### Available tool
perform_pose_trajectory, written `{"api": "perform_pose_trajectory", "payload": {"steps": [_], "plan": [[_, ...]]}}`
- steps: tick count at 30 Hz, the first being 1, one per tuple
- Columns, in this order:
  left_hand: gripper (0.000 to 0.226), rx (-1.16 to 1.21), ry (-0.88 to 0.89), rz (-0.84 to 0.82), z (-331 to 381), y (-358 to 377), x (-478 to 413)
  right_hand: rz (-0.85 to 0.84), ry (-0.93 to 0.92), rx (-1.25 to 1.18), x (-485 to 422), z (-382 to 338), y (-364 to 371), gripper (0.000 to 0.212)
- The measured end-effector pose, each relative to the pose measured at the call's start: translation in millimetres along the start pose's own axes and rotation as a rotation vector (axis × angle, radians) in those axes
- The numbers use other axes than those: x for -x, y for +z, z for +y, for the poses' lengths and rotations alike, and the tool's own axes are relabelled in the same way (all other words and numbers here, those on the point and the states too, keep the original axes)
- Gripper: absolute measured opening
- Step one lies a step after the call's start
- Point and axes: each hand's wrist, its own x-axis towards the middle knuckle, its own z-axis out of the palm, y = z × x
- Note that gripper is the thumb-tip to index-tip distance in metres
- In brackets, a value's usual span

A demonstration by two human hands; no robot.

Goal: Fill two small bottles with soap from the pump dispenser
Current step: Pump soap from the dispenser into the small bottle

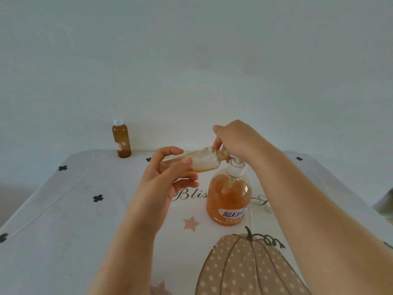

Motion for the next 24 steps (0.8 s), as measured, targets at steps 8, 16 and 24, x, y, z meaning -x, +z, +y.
{"api": "perform_pose_trajectory", "payload": {"steps": [8, 16, 24], "plan": [[0.038, -0.059, -0.028, 0.016, -0.8, -5.2, -4.1, 0.015, 0.013, -0.015, -1.3, 6.1, 7.4, 0.043], [0.040, -0.038, -0.015, 0.019, -0.2, -1.4, 0.0, 0.004, 0.039, -0.021, 3.4, 1.8, 4.7, 0.037], [0.046, -0.009, 0.017, 0.051, 2.7, 4.1, 2.9, 0.034, 0.048, 0.043, -1.4, -4.2, 0.0, 0.039]]}}
